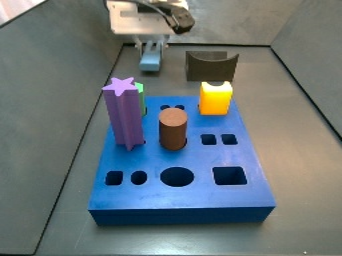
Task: Pick up the square-circle object. Move up. Rotate the square-circle object. Place the square-circle object on the fixture. Regrasp the square-circle object. Move to above the board. Insert the square-circle object.
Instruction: Move up, then place the square-circle object on the fixture.
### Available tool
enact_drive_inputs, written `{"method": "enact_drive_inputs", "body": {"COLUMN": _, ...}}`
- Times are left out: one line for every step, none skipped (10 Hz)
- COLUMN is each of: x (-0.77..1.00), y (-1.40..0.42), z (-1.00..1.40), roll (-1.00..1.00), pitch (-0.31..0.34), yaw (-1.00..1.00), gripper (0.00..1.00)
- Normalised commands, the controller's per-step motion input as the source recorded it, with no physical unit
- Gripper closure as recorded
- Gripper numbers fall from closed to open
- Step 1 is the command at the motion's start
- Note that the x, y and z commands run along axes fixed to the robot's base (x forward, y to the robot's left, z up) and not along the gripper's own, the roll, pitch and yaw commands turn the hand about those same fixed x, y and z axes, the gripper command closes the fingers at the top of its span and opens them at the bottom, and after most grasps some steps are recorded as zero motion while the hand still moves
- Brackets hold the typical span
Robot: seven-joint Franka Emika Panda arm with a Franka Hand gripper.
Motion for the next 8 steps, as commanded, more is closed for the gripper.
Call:
{"method": "enact_drive_inputs", "body": {"x": -0.01, "y": -0.01, "z": 0.45, "roll": -0.04, "pitch": 0.038, "yaw": 0.01, "gripper": 1.00}}
{"method": "enact_drive_inputs", "body": {"x": -0.01, "y": -0.01, "z": 0.30, "roll": -0.05, "pitch": 0.037, "yaw": 0.01, "gripper": 1.00}}
{"method": "enact_drive_inputs", "body": {"x": 0.00, "y": 0.00, "z": 1.00, "roll": 0.00, "pitch": 0.000, "yaw": 0.00, "gripper": 1.00}}
{"method": "enact_drive_inputs", "body": {"x": 0.00, "y": 0.00, "z": 1.00, "roll": -0.01, "pitch": -0.004, "yaw": 0.00, "gripper": 1.00}}
{"method": "enact_drive_inputs", "body": {"x": -0.01, "y": 0.00, "z": 1.00, "roll": -0.02, "pitch": -0.001, "yaw": 0.01, "gripper": 1.00}}
{"method": "enact_drive_inputs", "body": {"x": -0.01, "y": -0.01, "z": 1.00, "roll": -0.04, "pitch": 0.004, "yaw": 0.01, "gripper": 1.00}}
{"method": "enact_drive_inputs", "body": {"x": -0.02, "y": -0.01, "z": 1.00, "roll": -0.05, "pitch": 0.006, "yaw": 0.02, "gripper": 1.00}}
{"method": "enact_drive_inputs", "body": {"x": -0.02, "y": -0.01, "z": 1.00, "roll": -0.06, "pitch": 0.008, "yaw": 0.02, "gripper": 1.00}}
